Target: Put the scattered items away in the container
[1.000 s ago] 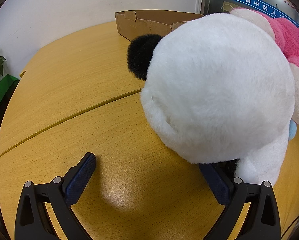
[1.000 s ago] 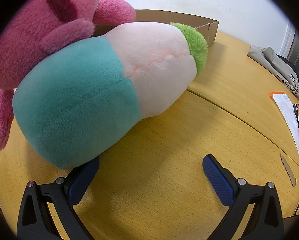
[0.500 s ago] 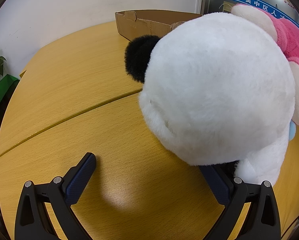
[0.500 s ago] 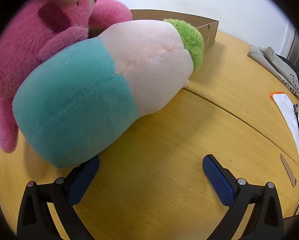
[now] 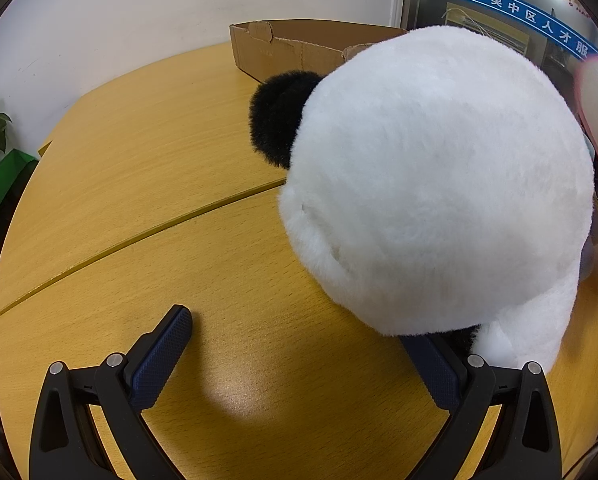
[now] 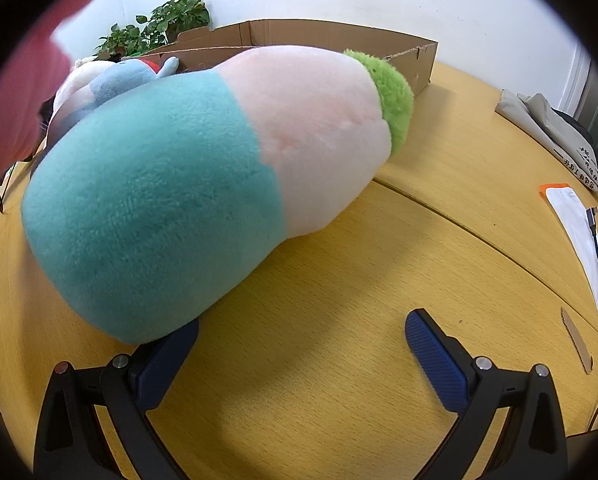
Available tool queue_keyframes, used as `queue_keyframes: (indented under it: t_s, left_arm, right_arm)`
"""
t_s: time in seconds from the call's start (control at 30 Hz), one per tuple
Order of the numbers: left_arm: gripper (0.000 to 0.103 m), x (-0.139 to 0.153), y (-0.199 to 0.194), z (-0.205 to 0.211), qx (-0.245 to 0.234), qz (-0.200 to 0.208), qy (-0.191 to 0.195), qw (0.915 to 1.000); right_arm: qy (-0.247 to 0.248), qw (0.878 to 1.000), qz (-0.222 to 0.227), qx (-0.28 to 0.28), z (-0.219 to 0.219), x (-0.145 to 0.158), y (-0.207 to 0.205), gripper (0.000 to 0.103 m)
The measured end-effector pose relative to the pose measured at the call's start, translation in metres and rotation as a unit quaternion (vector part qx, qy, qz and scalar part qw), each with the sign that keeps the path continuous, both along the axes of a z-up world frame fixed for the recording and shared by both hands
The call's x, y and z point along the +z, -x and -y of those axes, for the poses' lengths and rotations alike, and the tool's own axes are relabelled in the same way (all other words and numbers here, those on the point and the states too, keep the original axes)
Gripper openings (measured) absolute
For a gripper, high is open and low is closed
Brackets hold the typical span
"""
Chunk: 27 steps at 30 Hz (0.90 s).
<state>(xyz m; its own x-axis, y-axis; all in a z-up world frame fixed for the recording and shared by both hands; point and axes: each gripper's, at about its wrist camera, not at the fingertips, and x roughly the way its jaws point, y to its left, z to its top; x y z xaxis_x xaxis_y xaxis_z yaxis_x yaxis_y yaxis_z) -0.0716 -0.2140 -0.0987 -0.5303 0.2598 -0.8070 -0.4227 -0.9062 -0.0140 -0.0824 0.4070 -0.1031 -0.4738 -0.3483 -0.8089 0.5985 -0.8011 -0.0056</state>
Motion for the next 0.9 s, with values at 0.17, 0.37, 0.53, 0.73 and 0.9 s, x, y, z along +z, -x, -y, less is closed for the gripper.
queue_keyframes:
  t_s: [0.17,0.37,0.53,0.73,0.9]
  left_arm:
    - [0.103,0.0,0.0,-0.001,0.0,0.0,0.0,1.0]
    - [0.103,0.0,0.0,-0.001,0.0,0.0,0.0,1.0]
    - [0.103,0.002,-0.001,-0.004,0.005,0.001,0.001,1.0]
    - [0.103,0.019,-0.018,0.001,0.03,-0.019,-0.005,0.9994]
    - [0.103,0.075,-0.062,0.007,0.067,-0.104,-0.055,0.9908]
  right_arm:
    - [0.0,1.0,0.0,0.0,0.0,0.0,0.0,0.103]
    - [0.0,1.0,0.0,0.0,0.0,0.0,0.0,0.103]
    - [0.0,1.0,0.0,0.0,0.0,0.0,0.0,0.103]
    - [0.0,1.0,0.0,0.0,0.0,0.0,0.0,0.103]
    - [0.0,1.0,0.0,0.0,0.0,0.0,0.0,0.103]
